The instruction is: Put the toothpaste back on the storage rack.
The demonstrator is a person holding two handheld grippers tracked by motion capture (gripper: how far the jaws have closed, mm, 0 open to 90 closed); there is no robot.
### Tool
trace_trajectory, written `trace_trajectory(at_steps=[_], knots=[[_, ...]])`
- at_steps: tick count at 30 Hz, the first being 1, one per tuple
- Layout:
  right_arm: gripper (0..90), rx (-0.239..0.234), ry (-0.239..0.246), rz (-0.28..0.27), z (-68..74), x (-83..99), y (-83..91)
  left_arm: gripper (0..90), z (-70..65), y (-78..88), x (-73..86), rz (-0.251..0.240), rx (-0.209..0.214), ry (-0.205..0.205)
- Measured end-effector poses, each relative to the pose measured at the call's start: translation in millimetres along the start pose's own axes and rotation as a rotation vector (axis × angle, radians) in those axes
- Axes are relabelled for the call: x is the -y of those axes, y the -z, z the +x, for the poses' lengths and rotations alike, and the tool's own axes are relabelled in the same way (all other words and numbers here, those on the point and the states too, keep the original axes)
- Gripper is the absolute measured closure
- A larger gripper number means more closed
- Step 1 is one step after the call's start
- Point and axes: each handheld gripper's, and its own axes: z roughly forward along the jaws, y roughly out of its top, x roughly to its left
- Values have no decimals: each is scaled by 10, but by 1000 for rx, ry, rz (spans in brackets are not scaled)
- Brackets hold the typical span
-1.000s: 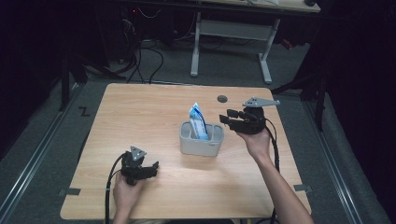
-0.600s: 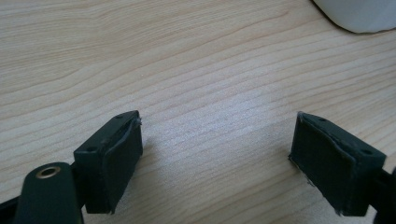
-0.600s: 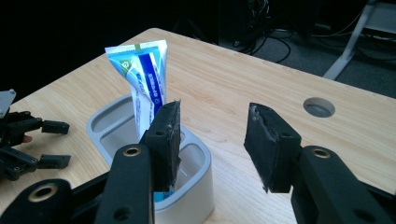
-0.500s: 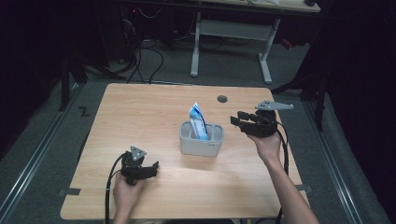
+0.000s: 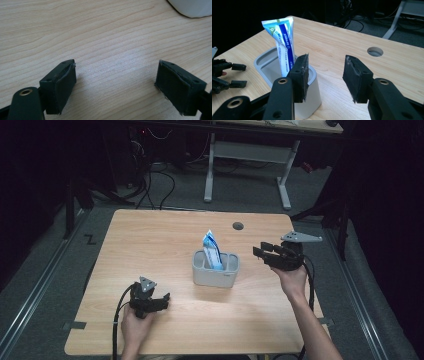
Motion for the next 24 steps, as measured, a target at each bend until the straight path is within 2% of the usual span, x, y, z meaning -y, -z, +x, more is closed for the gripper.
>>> trace_trajectory(at_steps=[8, 24], knots=[[553, 9, -24, -17, -76, 85, 103, 170, 0, 0, 0, 0, 0, 0], [553, 17, -57, -8, -147, 263, 167, 170, 0, -1, 0, -1, 0, 0]])
